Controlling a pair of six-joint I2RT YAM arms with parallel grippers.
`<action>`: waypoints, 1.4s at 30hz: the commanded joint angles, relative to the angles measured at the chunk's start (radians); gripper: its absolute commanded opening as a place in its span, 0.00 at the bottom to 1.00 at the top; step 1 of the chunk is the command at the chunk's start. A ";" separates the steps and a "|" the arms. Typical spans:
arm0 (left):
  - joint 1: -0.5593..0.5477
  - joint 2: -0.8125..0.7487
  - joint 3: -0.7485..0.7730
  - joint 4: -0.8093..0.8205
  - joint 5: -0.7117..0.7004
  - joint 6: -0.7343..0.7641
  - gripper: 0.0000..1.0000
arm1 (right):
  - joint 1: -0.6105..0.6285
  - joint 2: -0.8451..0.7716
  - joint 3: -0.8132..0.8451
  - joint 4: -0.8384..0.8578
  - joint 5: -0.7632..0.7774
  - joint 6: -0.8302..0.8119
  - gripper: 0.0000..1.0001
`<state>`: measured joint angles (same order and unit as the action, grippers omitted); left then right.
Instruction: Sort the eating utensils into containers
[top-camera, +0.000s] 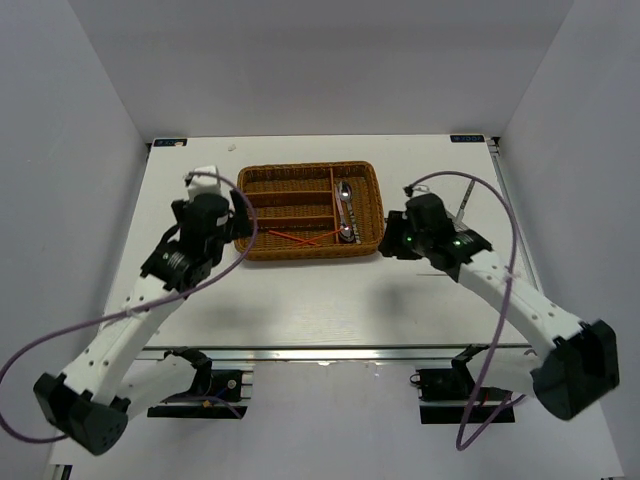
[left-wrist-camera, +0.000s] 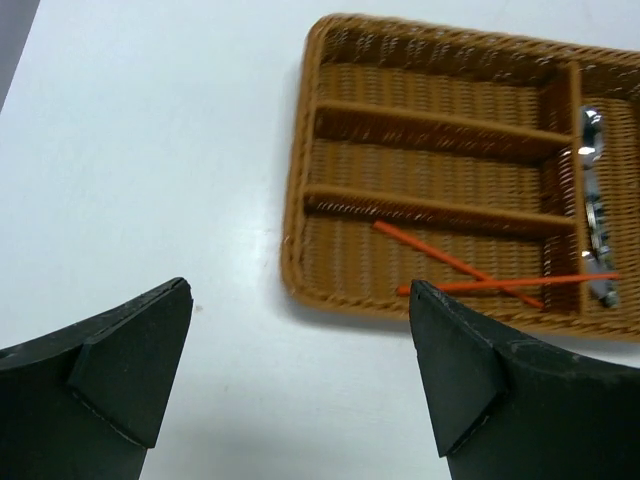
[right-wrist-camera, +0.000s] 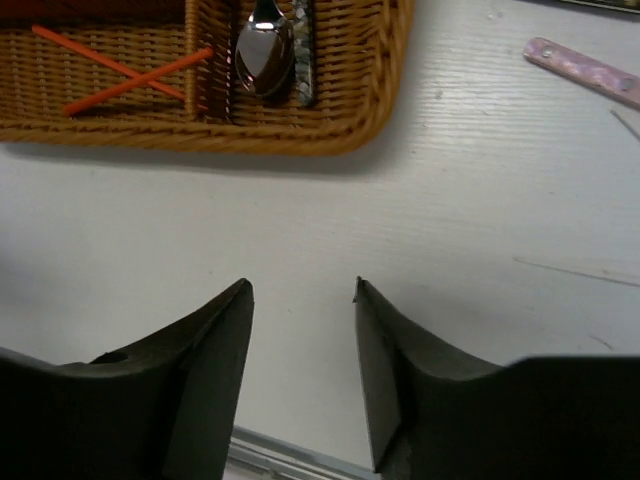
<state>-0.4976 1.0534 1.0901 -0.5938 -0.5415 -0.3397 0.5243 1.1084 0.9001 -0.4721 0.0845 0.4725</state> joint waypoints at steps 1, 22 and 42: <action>0.002 -0.139 -0.125 -0.026 -0.069 -0.114 0.98 | 0.063 0.119 0.114 0.113 0.095 -0.003 0.49; -0.018 0.270 0.065 0.138 0.799 0.316 0.81 | -0.064 -0.088 0.056 0.000 0.118 -0.117 0.38; -0.068 0.829 0.386 0.061 0.997 0.696 0.47 | -0.069 -0.490 0.163 -0.301 0.083 -0.166 0.53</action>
<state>-0.5468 1.8816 1.4261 -0.5266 0.4171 0.3229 0.4564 0.6205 1.0271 -0.7456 0.1761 0.3302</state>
